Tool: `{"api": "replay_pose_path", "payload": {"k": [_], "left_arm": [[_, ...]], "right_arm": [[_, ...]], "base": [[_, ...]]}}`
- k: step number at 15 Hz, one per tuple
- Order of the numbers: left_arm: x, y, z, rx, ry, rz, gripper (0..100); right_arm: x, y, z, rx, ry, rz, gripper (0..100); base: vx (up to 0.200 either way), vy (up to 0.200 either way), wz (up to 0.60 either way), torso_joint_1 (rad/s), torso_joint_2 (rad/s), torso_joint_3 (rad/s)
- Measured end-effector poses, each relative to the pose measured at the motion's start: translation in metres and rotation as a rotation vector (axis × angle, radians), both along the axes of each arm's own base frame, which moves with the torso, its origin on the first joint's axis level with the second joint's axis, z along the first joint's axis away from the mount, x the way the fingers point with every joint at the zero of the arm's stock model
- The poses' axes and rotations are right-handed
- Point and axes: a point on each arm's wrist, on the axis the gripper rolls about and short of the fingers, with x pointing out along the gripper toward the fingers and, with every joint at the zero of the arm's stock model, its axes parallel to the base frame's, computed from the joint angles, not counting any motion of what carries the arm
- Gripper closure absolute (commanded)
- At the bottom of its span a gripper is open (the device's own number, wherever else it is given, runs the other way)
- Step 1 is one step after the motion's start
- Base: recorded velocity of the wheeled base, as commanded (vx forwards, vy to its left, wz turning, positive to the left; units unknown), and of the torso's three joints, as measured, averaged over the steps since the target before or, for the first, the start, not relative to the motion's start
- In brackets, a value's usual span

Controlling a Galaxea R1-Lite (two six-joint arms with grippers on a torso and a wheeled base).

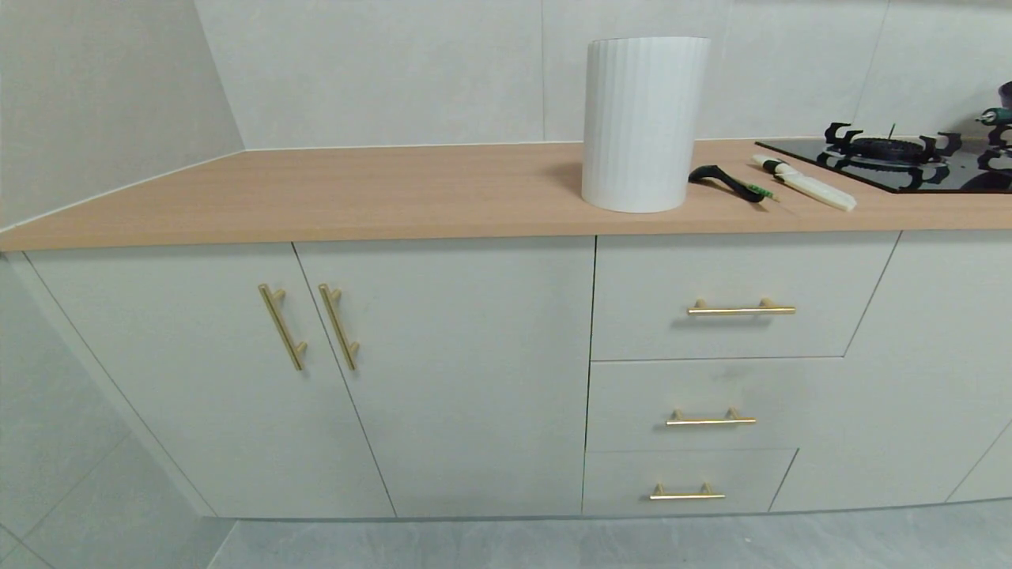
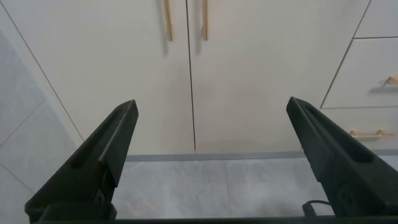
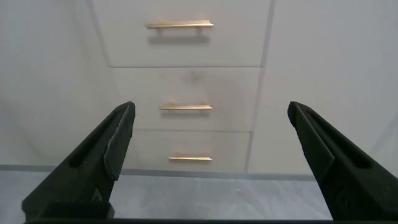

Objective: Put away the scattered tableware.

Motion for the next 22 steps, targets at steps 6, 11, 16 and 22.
{"api": "replay_pose_path", "payload": {"k": [6,11,16,22], "left_arm": [[0.0,0.0,0.0,0.0,0.0,0.0,0],[0.0,0.0,0.0,0.0,0.0,0.0,0],[0.0,0.0,0.0,0.0,0.001,0.0,0],[0.0,0.0,0.0,0.0,0.0,0.0,0]], "right_arm": [[0.076,0.007,0.032,-0.041,0.416,0.129,0],[0.183,0.022,0.03,-0.06,0.678,0.165,0],[0.293,0.037,-0.027,-0.079,0.685,0.12,0],[0.367,0.046,-0.099,-0.062,0.66,0.027,0]], "base": [[0.0,0.0,0.0,0.0,0.0,0.0],[0.0,0.0,0.0,0.0,0.0,0.0],[0.0,0.0,0.0,0.0,0.0,0.0],[0.0,0.0,0.0,0.0,0.0,0.0]]}}
